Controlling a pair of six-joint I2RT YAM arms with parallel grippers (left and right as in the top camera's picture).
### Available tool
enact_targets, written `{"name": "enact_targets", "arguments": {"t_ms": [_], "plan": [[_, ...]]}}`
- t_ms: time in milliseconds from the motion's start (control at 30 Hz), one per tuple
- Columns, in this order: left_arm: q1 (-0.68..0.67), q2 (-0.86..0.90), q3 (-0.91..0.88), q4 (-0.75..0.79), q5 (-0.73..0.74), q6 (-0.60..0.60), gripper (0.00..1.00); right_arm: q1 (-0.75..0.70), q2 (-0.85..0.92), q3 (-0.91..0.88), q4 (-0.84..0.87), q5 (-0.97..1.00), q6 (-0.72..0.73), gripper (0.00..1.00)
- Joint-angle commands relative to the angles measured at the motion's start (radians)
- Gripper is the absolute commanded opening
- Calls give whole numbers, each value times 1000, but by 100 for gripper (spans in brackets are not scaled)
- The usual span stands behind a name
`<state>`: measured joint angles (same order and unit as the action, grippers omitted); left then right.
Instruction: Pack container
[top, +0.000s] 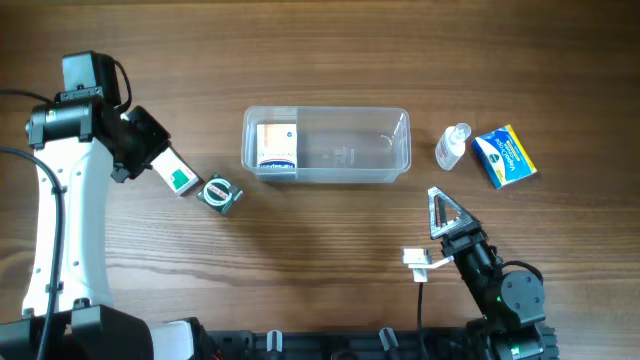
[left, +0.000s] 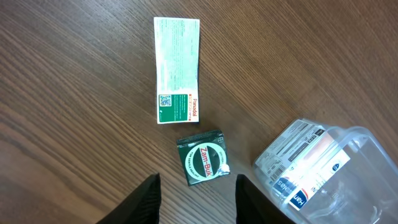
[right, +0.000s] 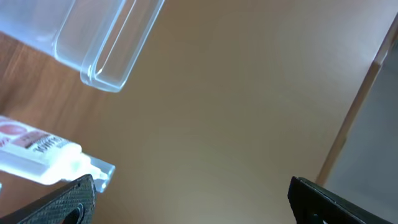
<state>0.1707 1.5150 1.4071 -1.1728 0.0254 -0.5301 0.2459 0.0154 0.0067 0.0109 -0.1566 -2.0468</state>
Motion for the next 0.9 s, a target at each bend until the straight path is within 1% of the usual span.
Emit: {"name": "enact_targets", "arguments": {"t_ms": [0,200,500,567,633,700,767,833,867], "plan": [[3,7,-3,-2,12,-3,42,-5,-5,-1,3,-16,-74,100],[3,7,-3,-3,12,-3,46,-5,-4,-1,3,-16,-73,100],[3,7,-3,-13,12,-2,48,-5,-4,-1,3,-16,-73,100],[3,7,-3,-18,12,-2,48,-5,-2,-1,-1,12,-57,100],[3,7,-3,-26,11,-2,48,-5,10,-1,-4,28,29,100],[3,7,-3,-29,12,-2,48,-5,37,-1,-2,3,193,100],[3,7,-3,-28,11,-2,49,-5,72,-1,-1,-1,318,100],[3,7,-3,-28,11,-2,49,-5,108,-1,0,-6,378,100],[3,7,-3,-28,11,-2,49,-4,124,-1,1,-10,380,100]]}}
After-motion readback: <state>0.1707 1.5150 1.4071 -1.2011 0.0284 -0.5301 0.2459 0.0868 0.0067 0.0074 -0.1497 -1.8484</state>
